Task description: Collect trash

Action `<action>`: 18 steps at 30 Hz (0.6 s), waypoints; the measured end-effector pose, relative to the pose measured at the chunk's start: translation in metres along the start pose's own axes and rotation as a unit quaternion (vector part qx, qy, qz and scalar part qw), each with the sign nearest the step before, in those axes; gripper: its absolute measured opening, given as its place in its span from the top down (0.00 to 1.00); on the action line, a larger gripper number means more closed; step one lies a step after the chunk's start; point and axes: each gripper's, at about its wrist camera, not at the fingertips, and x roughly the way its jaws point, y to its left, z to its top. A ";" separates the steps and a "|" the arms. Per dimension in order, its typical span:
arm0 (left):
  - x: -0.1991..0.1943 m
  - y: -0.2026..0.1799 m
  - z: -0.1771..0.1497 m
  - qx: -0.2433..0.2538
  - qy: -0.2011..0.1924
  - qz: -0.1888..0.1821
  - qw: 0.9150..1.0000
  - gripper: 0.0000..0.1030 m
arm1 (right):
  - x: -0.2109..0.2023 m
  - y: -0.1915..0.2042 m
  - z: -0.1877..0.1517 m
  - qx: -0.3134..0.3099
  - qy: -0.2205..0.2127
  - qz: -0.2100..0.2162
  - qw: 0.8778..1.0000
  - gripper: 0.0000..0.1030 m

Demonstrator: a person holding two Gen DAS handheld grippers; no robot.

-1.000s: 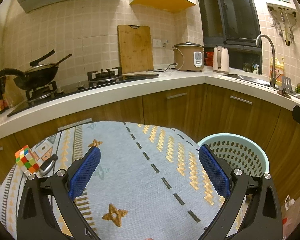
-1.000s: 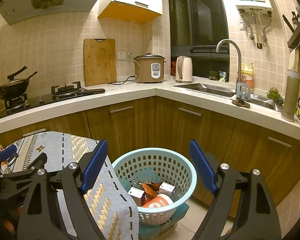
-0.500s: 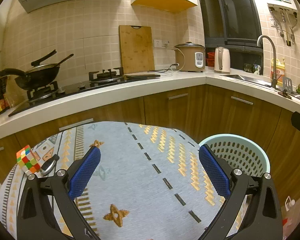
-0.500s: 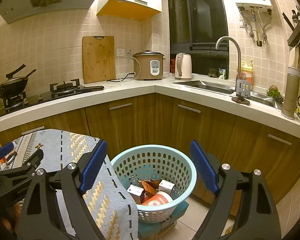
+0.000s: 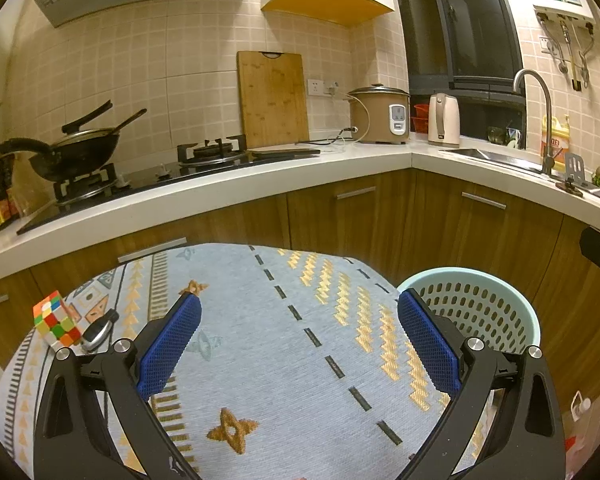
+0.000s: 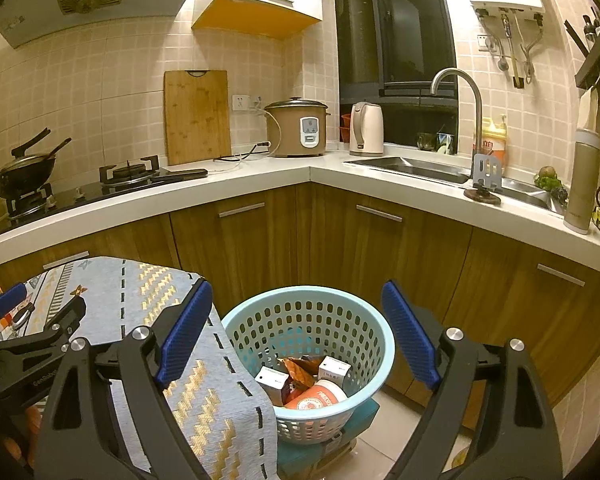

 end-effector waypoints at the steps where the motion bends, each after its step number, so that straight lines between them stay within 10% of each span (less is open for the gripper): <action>1: 0.000 0.000 0.000 0.000 0.000 -0.001 1.000 0.07 | 0.001 -0.001 0.000 0.000 0.001 0.000 1.000 0.20; 18: -0.001 0.000 0.000 0.003 0.000 0.002 1.000 0.07 | 0.003 -0.001 -0.002 0.001 0.004 0.003 1.000 0.20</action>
